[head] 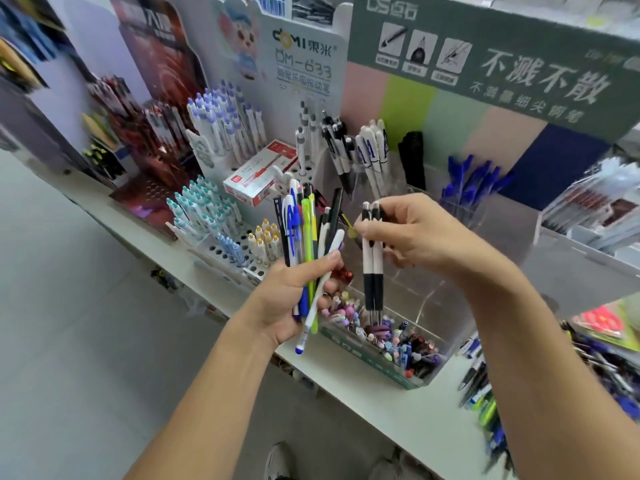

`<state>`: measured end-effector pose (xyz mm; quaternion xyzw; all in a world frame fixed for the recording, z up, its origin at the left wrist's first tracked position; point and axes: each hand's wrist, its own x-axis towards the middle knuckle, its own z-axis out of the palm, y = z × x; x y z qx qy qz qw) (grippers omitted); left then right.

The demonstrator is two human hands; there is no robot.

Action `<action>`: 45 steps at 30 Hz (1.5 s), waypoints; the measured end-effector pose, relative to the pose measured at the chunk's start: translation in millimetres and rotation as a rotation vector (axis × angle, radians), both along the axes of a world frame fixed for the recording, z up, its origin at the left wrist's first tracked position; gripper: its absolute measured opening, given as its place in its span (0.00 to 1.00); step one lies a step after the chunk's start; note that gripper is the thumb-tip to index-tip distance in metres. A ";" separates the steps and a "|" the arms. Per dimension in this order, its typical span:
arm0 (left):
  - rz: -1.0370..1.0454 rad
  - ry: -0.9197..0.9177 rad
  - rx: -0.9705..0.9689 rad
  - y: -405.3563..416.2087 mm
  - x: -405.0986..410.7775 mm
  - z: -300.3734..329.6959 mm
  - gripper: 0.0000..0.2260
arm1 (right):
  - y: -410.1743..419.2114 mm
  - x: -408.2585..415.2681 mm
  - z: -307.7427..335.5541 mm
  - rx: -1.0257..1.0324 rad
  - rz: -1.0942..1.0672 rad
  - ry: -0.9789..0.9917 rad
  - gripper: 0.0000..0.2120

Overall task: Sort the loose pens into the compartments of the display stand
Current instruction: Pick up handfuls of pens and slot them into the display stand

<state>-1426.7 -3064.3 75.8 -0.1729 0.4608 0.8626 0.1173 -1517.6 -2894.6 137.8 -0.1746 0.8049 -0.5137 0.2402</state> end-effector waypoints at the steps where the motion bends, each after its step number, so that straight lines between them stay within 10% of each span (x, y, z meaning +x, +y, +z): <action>1: 0.002 0.010 -0.029 0.2 0.4 -0.7 0.06 | 0.7 6.5 -5.3 -0.043 0.040 -0.073 0.07; 5: -0.029 0.007 -0.172 3.9 1.0 -4.6 0.17 | 2.0 15.2 -20.0 -0.118 0.036 -0.211 0.07; 21: -0.016 0.070 0.033 21.0 -9.6 7.4 0.06 | 29.2 2.7 -4.9 -0.116 -0.224 -0.058 0.08; 27: 0.009 0.090 0.191 25.7 -27.9 21.1 0.05 | 17.8 -21.7 28.0 -0.076 -0.288 0.142 0.10; 31: 0.078 0.026 -0.037 22.2 -34.5 16.3 0.02 | 18.7 -33.5 40.4 -0.041 -0.413 0.235 0.10; 36: 0.134 -0.044 -0.007 3.5 -25.4 -5.4 0.01 | 29.7 -62.9 71.5 0.047 -0.621 0.758 0.12; 45: 0.013 -0.021 0.181 1.5 -25.6 -3.6 0.10 | -18.0 -100.6 50.5 0.480 -0.379 0.849 0.10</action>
